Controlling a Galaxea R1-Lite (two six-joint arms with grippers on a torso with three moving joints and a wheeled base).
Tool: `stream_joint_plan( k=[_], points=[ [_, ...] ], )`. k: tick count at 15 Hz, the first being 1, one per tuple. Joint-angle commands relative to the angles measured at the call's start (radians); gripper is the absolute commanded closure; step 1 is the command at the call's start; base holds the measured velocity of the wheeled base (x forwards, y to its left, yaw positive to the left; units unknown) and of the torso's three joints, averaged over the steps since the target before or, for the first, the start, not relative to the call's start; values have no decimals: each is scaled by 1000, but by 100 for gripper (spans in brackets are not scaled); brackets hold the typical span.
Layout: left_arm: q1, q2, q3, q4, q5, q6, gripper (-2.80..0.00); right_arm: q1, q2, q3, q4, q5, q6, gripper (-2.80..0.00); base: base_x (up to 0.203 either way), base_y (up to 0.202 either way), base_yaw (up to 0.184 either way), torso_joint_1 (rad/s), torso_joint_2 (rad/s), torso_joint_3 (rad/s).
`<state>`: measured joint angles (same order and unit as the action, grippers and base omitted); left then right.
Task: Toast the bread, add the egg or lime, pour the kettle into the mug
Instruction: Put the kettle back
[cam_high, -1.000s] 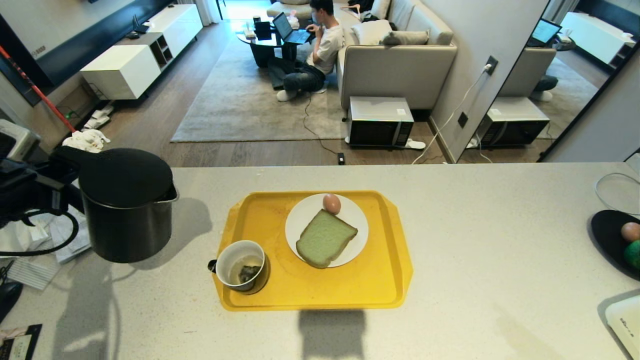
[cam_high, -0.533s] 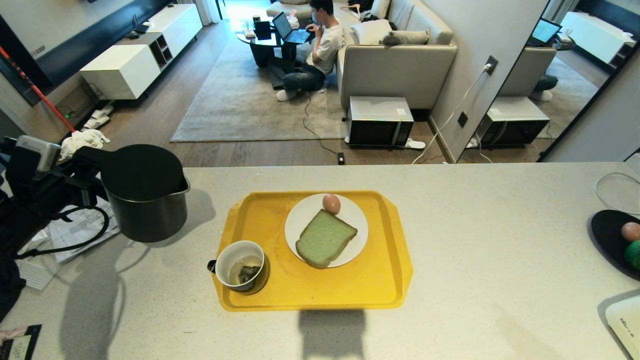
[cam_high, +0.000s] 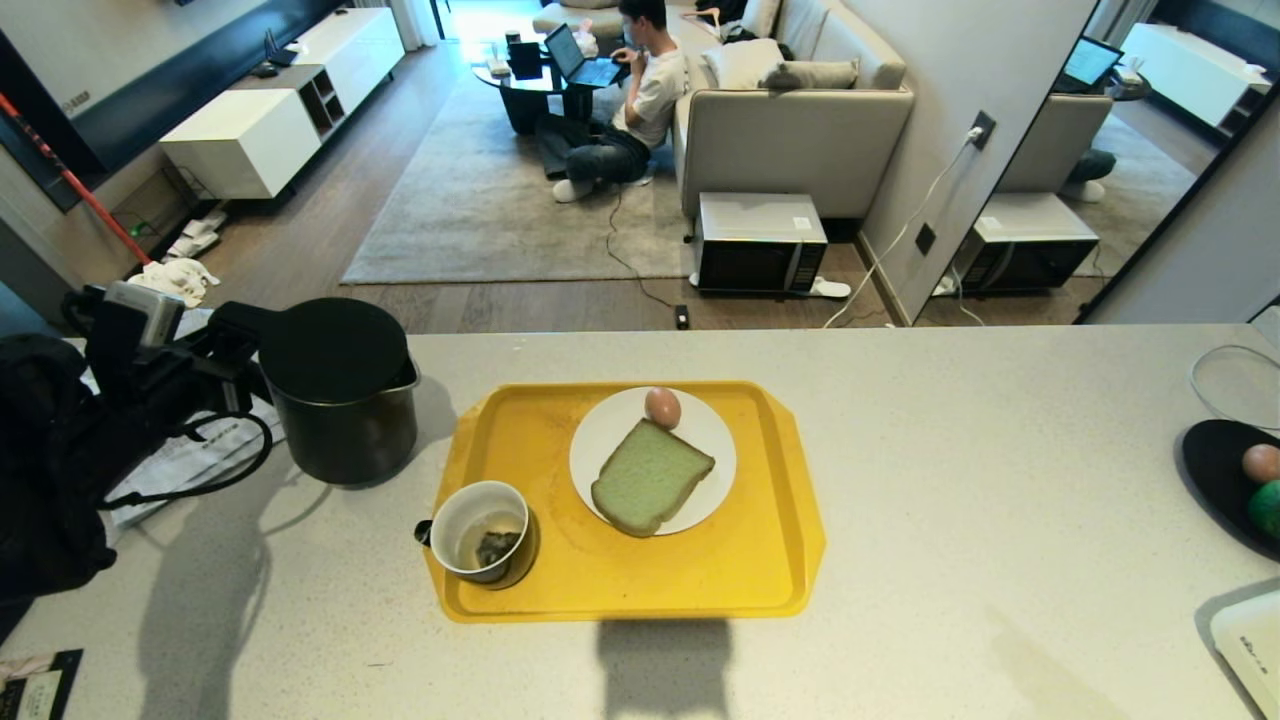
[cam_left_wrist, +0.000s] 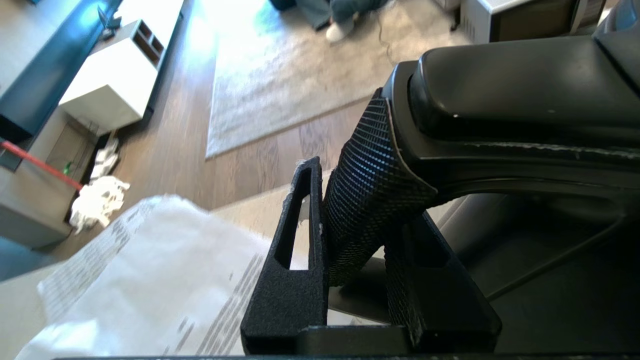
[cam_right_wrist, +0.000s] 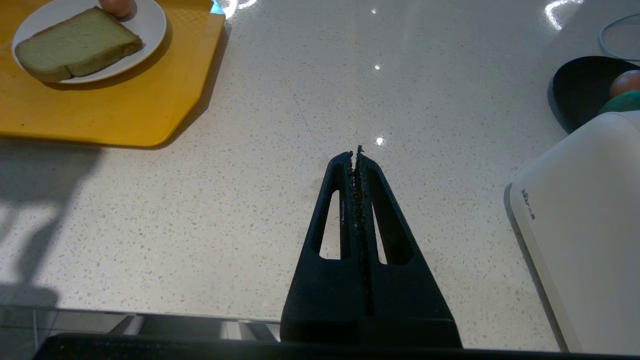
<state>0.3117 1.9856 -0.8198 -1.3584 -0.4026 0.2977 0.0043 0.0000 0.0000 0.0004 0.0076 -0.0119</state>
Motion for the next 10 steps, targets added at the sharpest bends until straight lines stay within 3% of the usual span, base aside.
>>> stream_joint_plan(
  k=[1,6,10],
  points=[
    [-22,36,-40,-21,2,-10,0,0,0,2,0,0,0,0,0,0,0,0,0,0],
    [-33,90,-57,-52,2,-14,0,0,0,2,0,0,0,0,0,0,0,0,0,0],
    [-18,154,-53,-163,9,-15,0,0,0,2,0,0,0,0,0,0,0,0,0,0]
  ],
)
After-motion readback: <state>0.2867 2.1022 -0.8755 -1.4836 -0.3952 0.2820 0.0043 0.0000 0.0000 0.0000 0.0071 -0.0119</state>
